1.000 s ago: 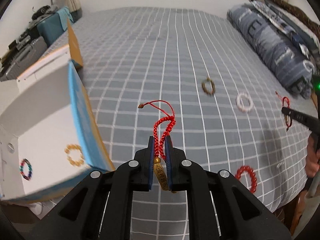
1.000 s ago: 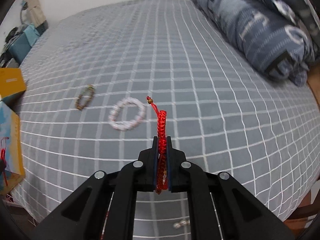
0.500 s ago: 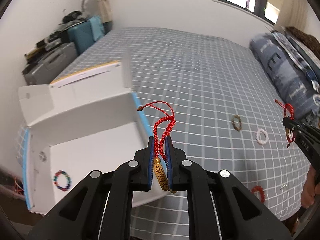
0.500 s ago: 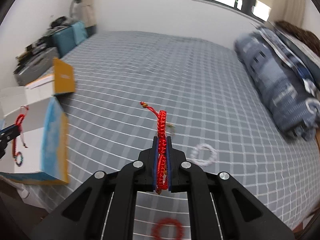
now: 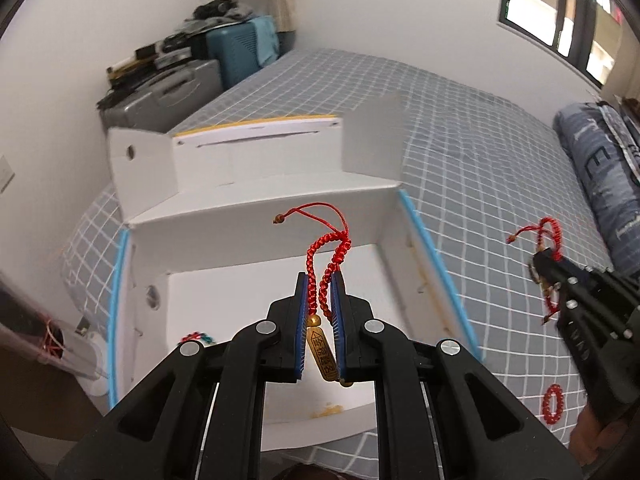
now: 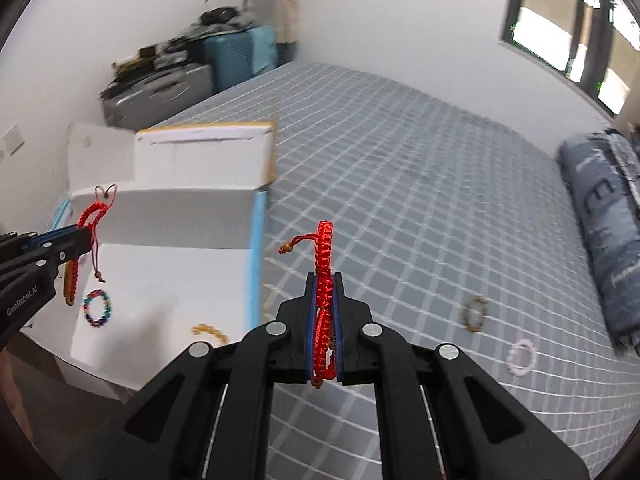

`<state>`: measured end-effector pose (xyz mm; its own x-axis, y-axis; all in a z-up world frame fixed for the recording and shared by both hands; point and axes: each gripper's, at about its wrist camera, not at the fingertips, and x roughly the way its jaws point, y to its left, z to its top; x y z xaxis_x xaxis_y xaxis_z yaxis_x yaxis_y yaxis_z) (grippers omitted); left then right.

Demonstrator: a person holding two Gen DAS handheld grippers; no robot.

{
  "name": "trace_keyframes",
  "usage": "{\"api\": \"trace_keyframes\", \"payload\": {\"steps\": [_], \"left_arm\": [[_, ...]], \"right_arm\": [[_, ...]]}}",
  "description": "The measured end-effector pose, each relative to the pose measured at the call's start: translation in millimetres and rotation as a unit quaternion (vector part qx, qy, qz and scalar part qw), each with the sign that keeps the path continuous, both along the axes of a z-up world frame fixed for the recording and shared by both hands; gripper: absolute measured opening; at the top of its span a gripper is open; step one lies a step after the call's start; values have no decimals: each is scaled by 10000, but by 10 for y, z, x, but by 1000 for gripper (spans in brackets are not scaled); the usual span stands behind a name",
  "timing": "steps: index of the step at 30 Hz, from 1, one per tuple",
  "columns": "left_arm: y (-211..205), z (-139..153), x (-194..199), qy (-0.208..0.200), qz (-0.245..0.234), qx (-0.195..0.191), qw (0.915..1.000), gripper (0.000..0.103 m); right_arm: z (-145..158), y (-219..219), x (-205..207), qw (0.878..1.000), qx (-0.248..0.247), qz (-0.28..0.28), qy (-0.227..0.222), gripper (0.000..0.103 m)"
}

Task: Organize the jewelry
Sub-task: 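Carry both red cord bracelets over the box and lower them inside, then open both tools to release the red cord bracelets in the box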

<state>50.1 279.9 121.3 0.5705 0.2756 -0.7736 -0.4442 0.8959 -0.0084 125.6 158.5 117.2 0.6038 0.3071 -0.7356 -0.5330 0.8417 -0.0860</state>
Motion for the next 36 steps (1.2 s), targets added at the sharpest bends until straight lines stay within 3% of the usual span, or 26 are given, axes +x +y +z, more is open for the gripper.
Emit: {"api": "trace_keyframes", "payload": {"steps": [15, 23, 33, 34, 35, 36], "left_arm": [[667, -529, -309, 406, 575, -255, 9972, 11], [775, -827, -327, 674, 600, -342, 9953, 11], [827, -926, -273, 826, 584, -341, 9943, 16], [831, -927, -275, 835, 598, -330, 9942, 18], [833, -930, -292, 829, 627, -339, 9940, 28], [837, -915, -305, 800, 645, -347, 9941, 41]], "right_arm": [[-586, 906, -136, 9967, -81, 462, 658, 6], [-863, 1093, -105, 9935, -357, 452, 980, 6], [-982, 1176, -166, 9908, -545, 597, 1088, 9], [-976, 1176, -183, 9903, -541, 655, 1097, 16], [-968, 1202, -186, 9902, -554, 700, 1076, 23], [-944, 1207, -215, 9910, -549, 731, 980, 39]]}}
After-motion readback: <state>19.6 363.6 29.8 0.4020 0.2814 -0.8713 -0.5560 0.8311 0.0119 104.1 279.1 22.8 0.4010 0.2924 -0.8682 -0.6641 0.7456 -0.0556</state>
